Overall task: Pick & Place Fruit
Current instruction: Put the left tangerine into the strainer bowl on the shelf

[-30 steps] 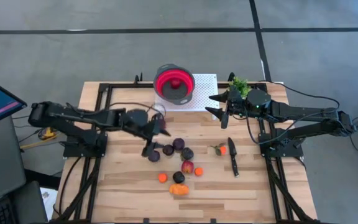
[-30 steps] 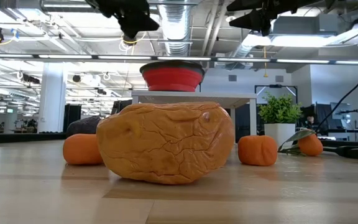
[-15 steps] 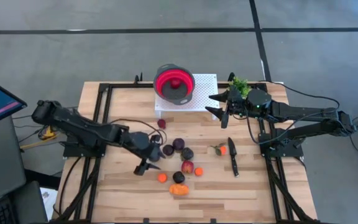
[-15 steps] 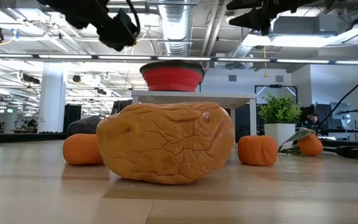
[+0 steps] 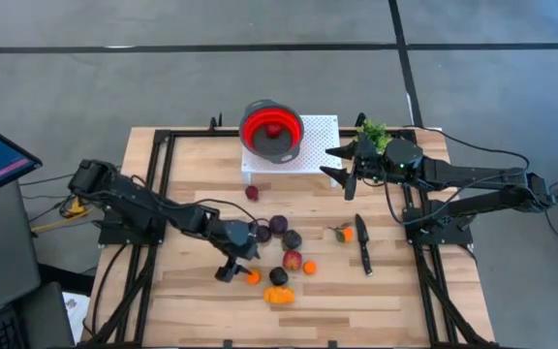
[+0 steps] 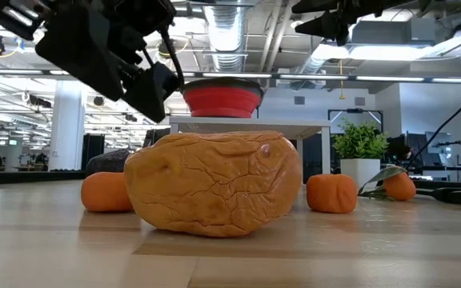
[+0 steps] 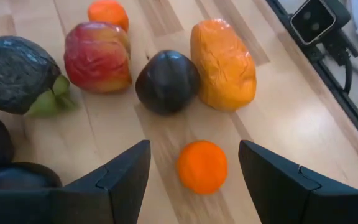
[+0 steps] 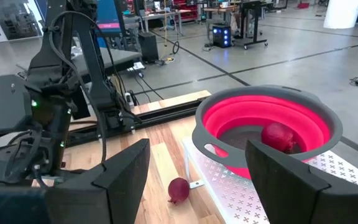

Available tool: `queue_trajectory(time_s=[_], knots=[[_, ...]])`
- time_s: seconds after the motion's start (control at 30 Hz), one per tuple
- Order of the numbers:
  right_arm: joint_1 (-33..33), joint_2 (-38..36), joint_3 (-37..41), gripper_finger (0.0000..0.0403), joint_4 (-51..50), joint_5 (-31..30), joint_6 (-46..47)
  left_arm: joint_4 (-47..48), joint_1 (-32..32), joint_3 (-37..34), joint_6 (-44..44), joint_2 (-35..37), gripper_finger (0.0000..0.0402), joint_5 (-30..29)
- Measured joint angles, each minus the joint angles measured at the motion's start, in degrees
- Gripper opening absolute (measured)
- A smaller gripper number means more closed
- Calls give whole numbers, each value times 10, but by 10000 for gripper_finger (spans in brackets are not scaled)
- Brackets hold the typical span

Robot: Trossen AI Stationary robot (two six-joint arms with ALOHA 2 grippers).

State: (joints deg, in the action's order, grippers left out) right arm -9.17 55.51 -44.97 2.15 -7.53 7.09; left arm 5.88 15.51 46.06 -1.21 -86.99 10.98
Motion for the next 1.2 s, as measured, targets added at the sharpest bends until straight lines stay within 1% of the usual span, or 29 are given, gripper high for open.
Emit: queue_trajectory(time_s=[0.07, 0.23, 0.3, 0.6, 0.73, 0.93, 1.2], knots=[[0, 0, 0, 260, 0, 0, 0, 1, 0, 0, -7, -4, 240, 0], [0, 0, 0, 260, 0, 0, 0, 1, 0, 0, -81, -24, 240, -1], [0, 0, 0, 260, 0, 0, 0, 1, 0, 0, -99, -37, 240, -1], [0, 0, 0, 260, 0, 0, 0, -11, 15, 0, -106, -75, 240, 1], [0, 0, 0, 260, 0, 0, 0, -23, 14, 0, -134, -93, 240, 24], [0, 0, 0, 260, 0, 0, 0, -30, 11, 0, -142, -113, 240, 32], [0, 0, 0, 260, 0, 0, 0, -35, 8, 0, -179, -115, 240, 34]])
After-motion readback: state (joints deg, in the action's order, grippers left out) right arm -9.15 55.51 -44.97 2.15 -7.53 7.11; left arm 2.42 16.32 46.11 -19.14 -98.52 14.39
